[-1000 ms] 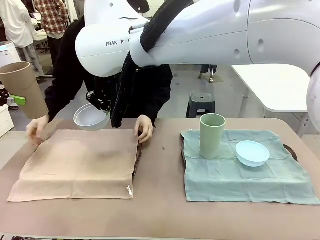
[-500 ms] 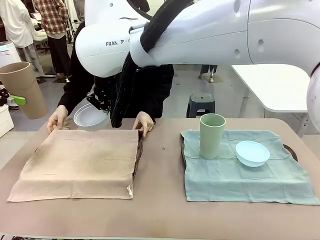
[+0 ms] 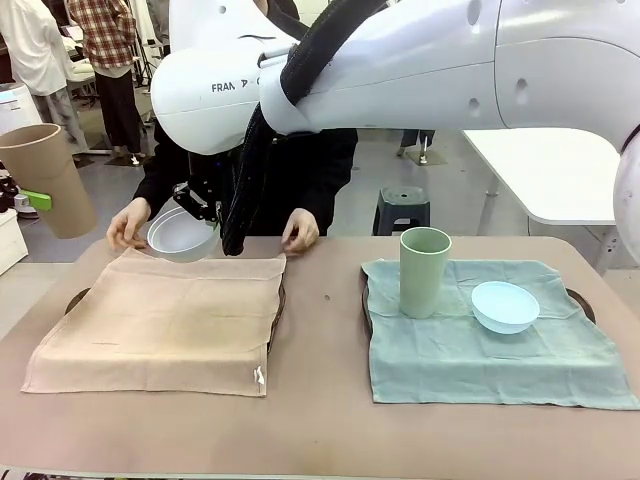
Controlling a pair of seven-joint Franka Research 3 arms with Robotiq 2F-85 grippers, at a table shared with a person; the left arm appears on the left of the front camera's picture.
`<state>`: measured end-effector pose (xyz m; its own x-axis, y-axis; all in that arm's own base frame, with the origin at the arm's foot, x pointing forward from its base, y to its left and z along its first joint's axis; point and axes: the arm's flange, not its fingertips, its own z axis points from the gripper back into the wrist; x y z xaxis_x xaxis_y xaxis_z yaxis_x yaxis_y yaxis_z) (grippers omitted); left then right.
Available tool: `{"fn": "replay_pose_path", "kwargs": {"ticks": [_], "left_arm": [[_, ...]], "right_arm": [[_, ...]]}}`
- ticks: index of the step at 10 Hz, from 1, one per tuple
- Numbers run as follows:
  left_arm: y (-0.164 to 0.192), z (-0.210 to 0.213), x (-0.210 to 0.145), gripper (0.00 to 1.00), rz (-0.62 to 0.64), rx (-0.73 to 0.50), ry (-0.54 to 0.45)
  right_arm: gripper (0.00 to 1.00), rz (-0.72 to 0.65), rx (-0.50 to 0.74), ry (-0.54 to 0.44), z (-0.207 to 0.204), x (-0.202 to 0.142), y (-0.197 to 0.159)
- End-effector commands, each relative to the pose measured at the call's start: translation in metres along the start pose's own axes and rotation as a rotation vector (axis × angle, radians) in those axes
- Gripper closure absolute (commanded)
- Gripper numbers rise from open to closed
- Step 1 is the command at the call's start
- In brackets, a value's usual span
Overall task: Set up a tray with a mat and arrange the tableware.
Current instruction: Place the Picnic Bowl and Reusable plastic cup back onto the Handle tray in front of the human's position.
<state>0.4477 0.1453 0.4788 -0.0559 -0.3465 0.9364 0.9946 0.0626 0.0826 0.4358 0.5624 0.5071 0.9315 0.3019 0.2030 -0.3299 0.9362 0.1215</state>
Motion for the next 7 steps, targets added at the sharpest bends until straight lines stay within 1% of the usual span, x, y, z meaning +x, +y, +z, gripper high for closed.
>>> {"fn": "replay_pose_path", "kwargs": {"ticks": [1,7], "left_arm": [[0.0002,0.0015,0.0038,1.00,-0.013,0.001,-0.005],[0.0002,0.0015,0.0038,1.00,-0.013,0.001,-0.005]], "right_arm": [[1.00,0.012,0.014,0.005,0.0015,0.0047,0.0027],[1.00,0.012,0.014,0.005,0.0015,0.0047,0.0027]]}}
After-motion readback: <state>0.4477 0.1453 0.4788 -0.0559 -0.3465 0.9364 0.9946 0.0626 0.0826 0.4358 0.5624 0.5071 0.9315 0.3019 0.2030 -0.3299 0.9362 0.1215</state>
